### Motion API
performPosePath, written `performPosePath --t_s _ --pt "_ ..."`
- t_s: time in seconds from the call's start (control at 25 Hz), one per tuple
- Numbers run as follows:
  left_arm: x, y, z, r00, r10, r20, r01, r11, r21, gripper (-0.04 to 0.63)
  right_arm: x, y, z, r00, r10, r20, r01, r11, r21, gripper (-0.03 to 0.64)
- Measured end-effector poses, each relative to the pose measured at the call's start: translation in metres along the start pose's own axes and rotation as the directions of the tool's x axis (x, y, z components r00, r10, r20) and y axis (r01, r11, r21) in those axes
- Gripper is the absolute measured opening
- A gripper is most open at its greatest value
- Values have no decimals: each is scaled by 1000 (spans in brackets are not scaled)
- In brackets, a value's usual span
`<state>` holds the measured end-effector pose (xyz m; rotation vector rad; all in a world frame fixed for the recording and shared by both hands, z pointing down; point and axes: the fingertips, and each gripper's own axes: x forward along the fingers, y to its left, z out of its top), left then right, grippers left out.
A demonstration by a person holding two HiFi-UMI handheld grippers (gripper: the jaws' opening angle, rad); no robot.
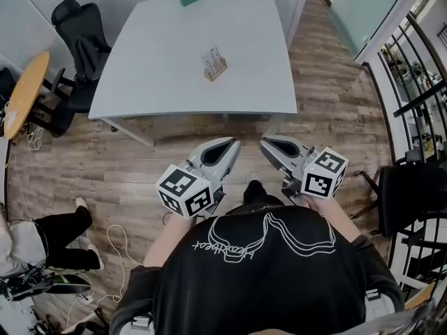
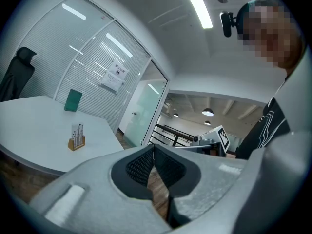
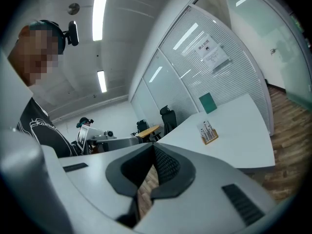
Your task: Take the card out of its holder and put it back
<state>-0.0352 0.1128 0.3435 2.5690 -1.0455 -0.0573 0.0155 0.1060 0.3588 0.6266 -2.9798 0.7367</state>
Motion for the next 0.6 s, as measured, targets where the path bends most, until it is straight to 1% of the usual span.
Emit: performPosePath --t_s 0.16,0.4,0.6 --pt "-2 1 -2 1000 3 1 -3 1000 -3 15 1 0 -2 1000 -14 -14 14 1000 0 9" --pt "-5 3 -1 1000 13 11 -13 1000 -4 15 2 5 -1 1000 9 -6 -9 1000 -12 9" --pt "-9 1 -3 1000 14 11 -14 1000 -7 15 3 7 -4 1000 5 -15 -5 1000 -11 9"
